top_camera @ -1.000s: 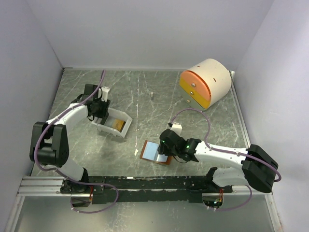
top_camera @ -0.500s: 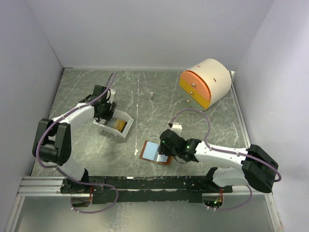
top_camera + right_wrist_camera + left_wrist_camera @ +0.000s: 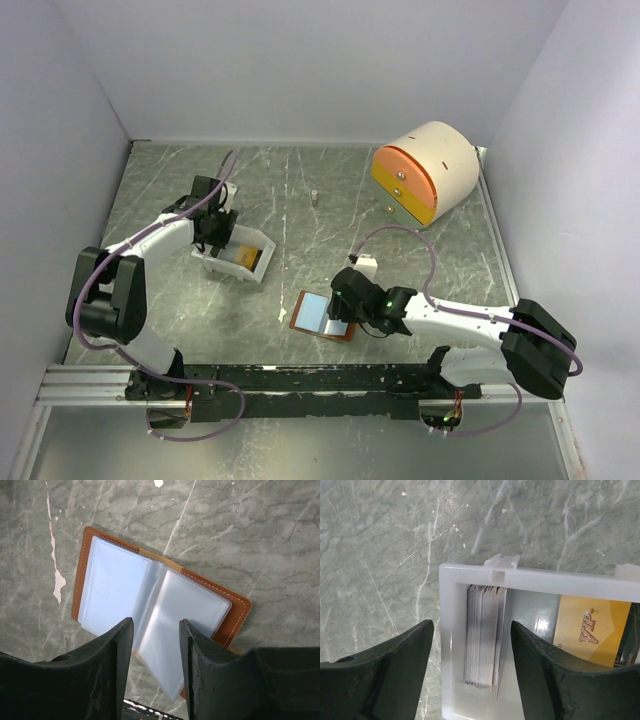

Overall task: Put the credit cards into the card holder
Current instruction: Adjust the credit card in the storage box.

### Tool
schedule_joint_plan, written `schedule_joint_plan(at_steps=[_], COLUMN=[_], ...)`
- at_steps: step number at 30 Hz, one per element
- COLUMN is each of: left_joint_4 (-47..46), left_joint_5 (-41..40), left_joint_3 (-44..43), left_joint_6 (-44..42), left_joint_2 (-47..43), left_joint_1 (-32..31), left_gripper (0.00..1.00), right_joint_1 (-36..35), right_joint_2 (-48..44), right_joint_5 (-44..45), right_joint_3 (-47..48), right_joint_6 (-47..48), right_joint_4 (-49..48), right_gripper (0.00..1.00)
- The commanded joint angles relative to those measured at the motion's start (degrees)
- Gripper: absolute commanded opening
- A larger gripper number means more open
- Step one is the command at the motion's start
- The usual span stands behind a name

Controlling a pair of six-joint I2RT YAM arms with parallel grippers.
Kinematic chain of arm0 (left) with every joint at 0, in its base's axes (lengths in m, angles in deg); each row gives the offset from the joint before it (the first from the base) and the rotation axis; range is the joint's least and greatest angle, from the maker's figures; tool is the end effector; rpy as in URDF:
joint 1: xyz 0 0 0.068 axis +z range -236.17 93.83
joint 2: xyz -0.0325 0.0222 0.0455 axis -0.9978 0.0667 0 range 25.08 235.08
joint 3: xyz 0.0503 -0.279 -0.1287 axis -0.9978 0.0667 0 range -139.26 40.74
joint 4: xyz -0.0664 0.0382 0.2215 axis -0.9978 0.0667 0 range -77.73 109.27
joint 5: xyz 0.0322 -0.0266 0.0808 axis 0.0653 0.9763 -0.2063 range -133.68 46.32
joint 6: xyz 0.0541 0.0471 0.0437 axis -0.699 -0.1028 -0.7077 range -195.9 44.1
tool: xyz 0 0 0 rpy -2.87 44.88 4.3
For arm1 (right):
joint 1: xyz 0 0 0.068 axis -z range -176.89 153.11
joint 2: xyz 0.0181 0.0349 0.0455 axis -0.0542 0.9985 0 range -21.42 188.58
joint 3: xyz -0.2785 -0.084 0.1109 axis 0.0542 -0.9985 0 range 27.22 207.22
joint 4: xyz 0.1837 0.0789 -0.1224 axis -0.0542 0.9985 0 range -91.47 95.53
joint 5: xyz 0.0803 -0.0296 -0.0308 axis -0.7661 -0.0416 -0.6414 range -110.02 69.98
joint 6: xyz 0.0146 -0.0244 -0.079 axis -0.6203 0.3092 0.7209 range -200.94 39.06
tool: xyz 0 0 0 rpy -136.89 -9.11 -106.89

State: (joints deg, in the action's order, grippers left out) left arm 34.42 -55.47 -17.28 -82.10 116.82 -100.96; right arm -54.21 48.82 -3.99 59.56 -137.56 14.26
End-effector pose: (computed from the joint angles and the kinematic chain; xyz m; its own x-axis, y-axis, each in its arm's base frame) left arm 0.3172 -0.0682 0.2262 -0.7807 0.3153 -0.5396 0.2245 0.9473 0.2287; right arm 0.1307 0.1662 0.1975 -0.8408 0.1757 -0.5120 -0.0333 0.9273 0.3729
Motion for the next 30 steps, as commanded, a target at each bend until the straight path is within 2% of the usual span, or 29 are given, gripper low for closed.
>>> schedule_joint_plan(at_steps=[1,7,14,23,30], left_joint_4=[0.7,0.2,0.1,0.1,-0.7], left_joint_5=[-2.7,-4.1,-4.6,-4.0,-6.3], left_joint_3=[-0.4,-1.8,-2.1,-1.9,-0.8], left_joint_6=[0.4,0.9,1.2,0.9,2.1], left_joint_2=[0.0,-2.3,-2.2,-2.1,-2.8], left_joint_1=[-0.1,-0.1,-0.1,-1.6,-2.8], left_gripper=[0.76,0.80,0.75,0.78,0.76], right_joint_1=[0.2,0.1,0.2,0.1,0.2], right_joint_2=[-0.1,-0.3,-0.3,0.7,1.3], right_joint_5=[0.6,0.7,0.8,0.4,0.1], right_joint_3=[-0.2,-0.2,-0.1,0.4,0.5], right_joint_6=[-0.6,-0.7,-0.5,-0.3,-0.2], right_joint_4=[-1.0,-0.8,-0.7,-1.1,-1.4], right_gripper=[0.42,0.42,0.42,0.42,0.42])
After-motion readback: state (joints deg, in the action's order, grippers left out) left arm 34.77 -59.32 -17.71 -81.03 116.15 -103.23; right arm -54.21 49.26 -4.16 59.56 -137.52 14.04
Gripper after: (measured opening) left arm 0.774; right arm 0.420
